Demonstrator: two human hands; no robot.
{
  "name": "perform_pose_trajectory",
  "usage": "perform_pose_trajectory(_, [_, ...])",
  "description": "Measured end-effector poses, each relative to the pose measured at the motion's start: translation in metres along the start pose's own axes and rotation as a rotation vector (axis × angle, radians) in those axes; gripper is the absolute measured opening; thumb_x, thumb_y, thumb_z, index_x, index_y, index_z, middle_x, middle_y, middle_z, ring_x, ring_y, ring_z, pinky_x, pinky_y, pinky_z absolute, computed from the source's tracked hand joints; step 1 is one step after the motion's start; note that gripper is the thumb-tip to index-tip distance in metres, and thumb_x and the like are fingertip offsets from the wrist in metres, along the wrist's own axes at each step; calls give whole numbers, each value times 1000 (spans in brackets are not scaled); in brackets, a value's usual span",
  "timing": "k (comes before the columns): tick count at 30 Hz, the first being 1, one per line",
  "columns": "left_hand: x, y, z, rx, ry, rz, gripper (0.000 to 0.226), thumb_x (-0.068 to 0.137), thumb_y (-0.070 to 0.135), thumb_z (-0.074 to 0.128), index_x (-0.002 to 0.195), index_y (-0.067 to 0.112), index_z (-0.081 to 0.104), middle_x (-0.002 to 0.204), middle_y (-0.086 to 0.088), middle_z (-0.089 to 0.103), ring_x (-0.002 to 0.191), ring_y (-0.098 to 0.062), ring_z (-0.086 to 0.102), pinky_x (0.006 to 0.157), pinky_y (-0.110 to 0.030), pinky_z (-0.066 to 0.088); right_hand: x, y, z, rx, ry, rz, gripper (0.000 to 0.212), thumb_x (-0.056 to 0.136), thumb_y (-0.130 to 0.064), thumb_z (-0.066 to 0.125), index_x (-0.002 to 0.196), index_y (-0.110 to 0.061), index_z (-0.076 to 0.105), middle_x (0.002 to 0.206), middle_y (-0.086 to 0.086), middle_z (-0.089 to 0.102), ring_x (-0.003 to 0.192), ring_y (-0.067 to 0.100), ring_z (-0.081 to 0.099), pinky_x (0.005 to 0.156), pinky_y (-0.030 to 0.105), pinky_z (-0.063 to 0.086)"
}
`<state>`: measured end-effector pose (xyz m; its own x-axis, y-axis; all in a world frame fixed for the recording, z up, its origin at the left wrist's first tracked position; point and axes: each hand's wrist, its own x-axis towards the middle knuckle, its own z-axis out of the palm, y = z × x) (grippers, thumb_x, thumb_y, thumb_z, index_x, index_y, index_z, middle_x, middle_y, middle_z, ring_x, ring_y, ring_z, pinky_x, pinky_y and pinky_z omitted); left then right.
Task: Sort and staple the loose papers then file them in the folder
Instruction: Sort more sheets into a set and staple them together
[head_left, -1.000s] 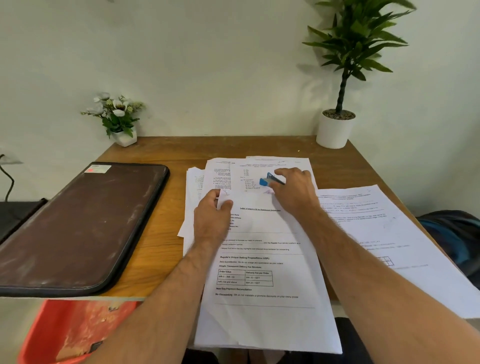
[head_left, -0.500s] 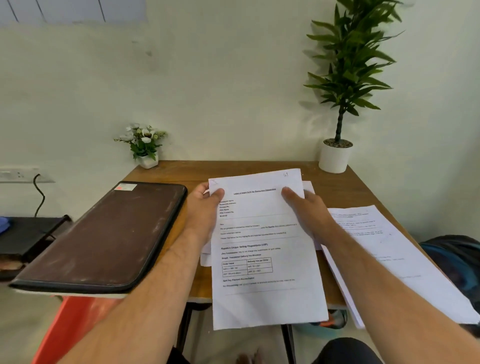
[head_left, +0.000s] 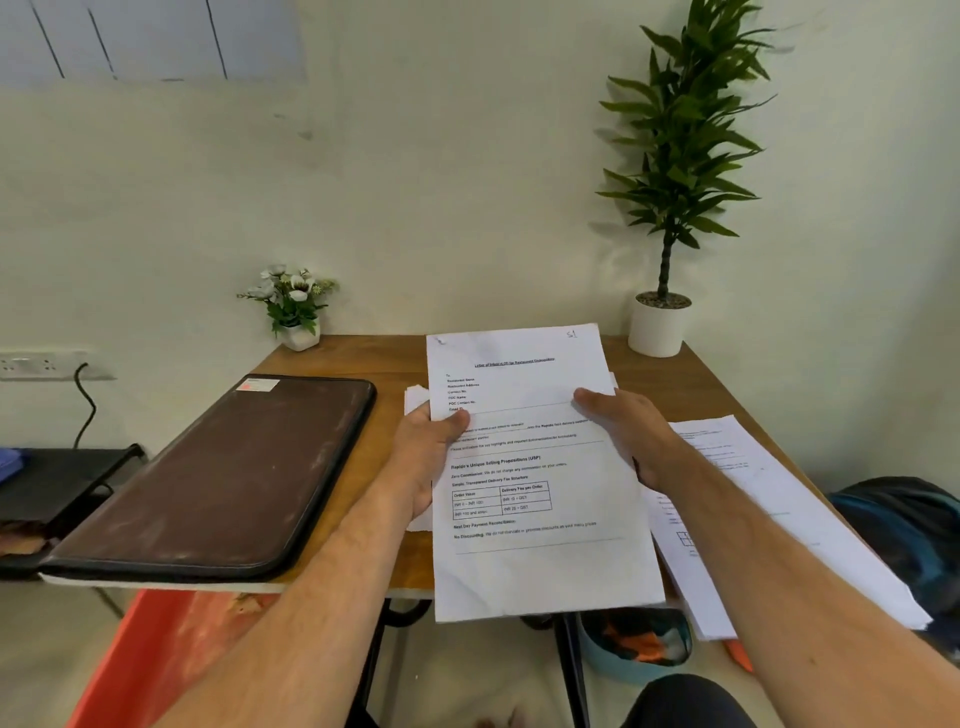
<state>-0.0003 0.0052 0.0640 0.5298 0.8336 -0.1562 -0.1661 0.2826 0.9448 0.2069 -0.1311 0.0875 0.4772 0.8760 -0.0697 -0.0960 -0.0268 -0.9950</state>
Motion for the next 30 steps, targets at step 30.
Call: perform_pose_trajectory(30, [2, 23, 38, 95, 135, 106, 23, 107, 30, 51, 113, 17, 68, 100, -5, 78, 82, -21, 74, 58, -28, 57, -11, 12, -32, -190, 25, 56, 32, 92, -22, 70, 121, -11, 66, 109, 7, 75, 97, 31, 73, 93, 54, 56])
